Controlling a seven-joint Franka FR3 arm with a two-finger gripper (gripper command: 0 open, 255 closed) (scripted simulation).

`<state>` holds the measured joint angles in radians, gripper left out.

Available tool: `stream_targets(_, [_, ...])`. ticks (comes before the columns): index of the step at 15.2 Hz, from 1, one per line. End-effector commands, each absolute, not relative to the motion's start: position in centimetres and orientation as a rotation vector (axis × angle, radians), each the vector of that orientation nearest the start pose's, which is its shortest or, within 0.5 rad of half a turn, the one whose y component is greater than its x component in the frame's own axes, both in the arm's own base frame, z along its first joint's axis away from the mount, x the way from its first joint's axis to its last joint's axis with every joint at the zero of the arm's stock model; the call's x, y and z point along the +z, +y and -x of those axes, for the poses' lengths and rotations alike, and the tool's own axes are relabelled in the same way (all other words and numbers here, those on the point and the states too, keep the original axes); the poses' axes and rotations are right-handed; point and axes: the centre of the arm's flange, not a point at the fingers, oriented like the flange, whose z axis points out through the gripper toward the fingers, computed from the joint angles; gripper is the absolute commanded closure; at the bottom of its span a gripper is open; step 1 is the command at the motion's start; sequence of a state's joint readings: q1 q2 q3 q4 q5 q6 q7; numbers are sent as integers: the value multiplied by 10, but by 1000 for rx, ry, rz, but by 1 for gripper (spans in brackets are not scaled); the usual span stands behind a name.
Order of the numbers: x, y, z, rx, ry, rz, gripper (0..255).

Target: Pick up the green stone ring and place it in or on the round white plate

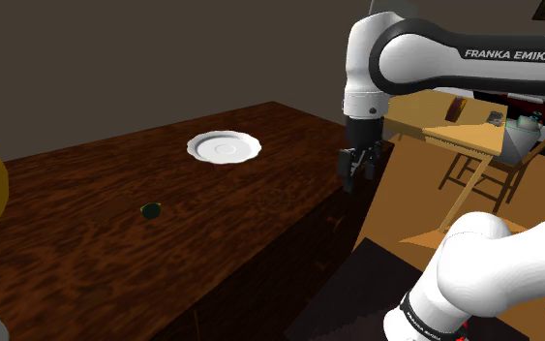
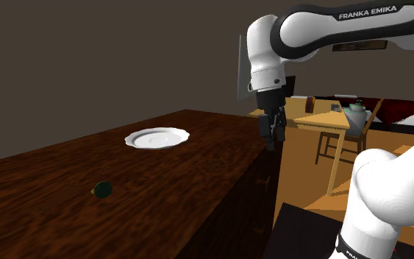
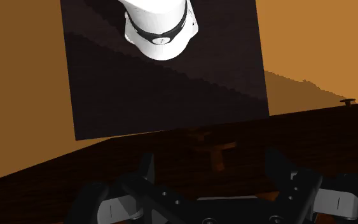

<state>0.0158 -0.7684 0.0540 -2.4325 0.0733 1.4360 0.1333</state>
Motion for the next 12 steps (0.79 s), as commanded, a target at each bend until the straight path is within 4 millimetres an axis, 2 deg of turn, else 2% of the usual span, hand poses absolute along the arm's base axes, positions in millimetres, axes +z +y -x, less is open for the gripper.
stream_targets(1, [539, 32, -290, 360, 127, 3104, 0])
stream_targets(12, [546, 160, -340, 223, 256, 3091, 0])
